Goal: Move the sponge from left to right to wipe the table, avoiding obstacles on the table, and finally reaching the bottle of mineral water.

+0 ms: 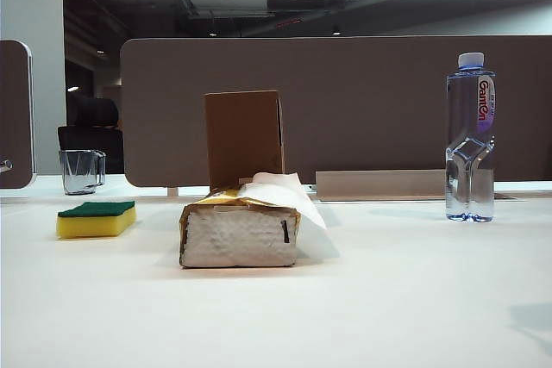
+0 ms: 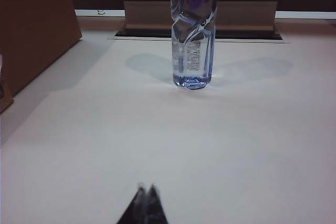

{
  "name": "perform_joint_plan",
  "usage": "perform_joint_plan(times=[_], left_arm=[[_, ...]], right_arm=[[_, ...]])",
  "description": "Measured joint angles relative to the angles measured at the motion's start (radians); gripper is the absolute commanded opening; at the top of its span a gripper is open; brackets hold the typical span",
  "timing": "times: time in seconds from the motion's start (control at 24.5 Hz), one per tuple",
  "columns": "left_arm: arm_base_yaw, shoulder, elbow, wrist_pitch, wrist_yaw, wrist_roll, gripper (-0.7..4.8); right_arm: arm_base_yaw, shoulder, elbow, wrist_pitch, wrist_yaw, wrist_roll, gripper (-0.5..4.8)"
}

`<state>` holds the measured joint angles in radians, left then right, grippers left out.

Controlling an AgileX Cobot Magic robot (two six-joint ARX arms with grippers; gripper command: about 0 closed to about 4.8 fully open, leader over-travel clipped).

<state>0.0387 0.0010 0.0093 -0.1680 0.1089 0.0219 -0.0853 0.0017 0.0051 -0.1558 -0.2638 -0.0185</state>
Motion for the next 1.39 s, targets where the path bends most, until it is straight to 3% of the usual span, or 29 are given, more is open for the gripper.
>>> perform_joint_plan(times=[0.53,0.9,0.98,1.02,1.26,1.39], left_arm=[[0.000,0.000,0.000,0.000,0.000,-0.001,-0.06],[0.000,0.000,0.000,0.001,0.000,-0.058,0.01],[0.000,0.000,0.000,0.008,0.005,-0.065,1.05],[0.000,0.000,0.000,0.016,0.008,-0.075,1.28],[0.000,0.000,0.032,0.036,0.087,-0.129,1.34],[0.000,0.000,0.065,0.037,0.152,-0.138,2.15]], right_arm=[[0.000,0.000,0.000,0.000,0.000,0.001,-0.08],[0.000,0.000,0.000,0.000,0.000,0.010,-0.08],[0.000,0.000,0.000,0.000,-0.002,0.014,-0.08],[0.000,0.000,0.000,0.000,-0.005,0.018,-0.08],[0.000,0.000,0.000,0.001,-0.027,0.043,-0.04],[0.000,0.000,0.026,-0.008,-0.039,0.086,0.27]])
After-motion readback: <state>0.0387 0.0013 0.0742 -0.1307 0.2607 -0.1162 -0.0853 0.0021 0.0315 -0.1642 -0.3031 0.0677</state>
